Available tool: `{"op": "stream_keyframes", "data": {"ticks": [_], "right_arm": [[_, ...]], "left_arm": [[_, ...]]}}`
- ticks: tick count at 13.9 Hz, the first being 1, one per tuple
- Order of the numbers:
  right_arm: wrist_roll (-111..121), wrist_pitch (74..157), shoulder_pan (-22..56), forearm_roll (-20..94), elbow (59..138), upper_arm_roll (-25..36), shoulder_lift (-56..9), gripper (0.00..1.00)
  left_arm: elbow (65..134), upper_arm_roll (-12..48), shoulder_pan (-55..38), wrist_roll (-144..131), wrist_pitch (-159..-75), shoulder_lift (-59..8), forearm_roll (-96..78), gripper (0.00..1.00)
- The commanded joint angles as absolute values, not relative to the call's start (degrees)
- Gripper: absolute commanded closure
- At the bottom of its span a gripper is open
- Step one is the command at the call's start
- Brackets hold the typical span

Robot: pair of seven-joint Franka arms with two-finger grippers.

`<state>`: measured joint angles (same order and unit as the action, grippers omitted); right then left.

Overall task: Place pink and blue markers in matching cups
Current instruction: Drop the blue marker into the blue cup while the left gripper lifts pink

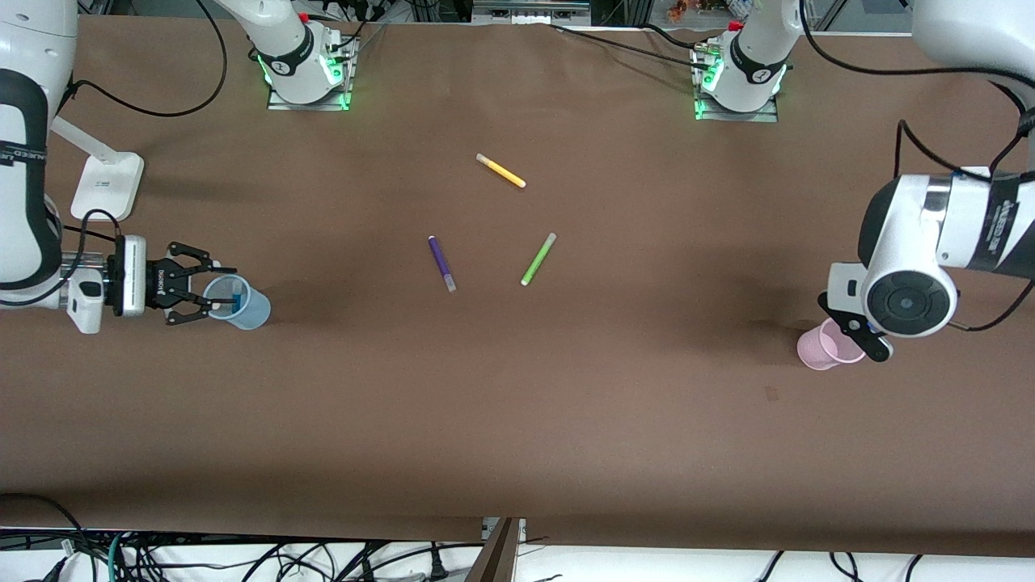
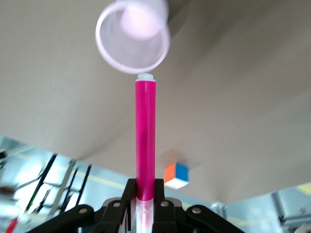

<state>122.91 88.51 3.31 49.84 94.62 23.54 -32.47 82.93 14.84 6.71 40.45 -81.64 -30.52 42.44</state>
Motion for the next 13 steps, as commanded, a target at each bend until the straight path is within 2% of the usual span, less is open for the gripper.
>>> {"op": "stream_keyframes", "data": {"ticks": [1, 5, 11, 12, 13], "right_arm": [[116.8, 83.7, 2.0, 50.4, 91.4, 23.7, -32.5, 0.00], [97.6, 79.7, 2.2, 43.3, 84.7, 23.8, -31.2, 0.00], [65.8, 68.1, 2.1, 35.5, 70.2, 25.5, -30.8, 0.00], [62.5, 66.8, 2.1, 34.8, 68.9, 25.7, -30.8, 0.00], [60.0, 65.9, 2.2, 33.4, 68.2, 25.7, -30.8, 0.00]], "left_arm": [[78.0, 13.9, 6.1, 44.0, -81.3, -36.7, 50.3, 1.00], [77.6, 13.5, 6.1, 42.8, -86.3, -40.2, 51.2, 1.00], [77.7, 13.4, 5.5, 40.1, -88.0, -43.2, 51.3, 1.00], [77.8, 13.4, 5.2, 40.1, -88.1, -43.7, 51.5, 0.95], [77.8, 13.5, 5.1, 40.1, -88.2, -43.8, 52.2, 0.59]]}}
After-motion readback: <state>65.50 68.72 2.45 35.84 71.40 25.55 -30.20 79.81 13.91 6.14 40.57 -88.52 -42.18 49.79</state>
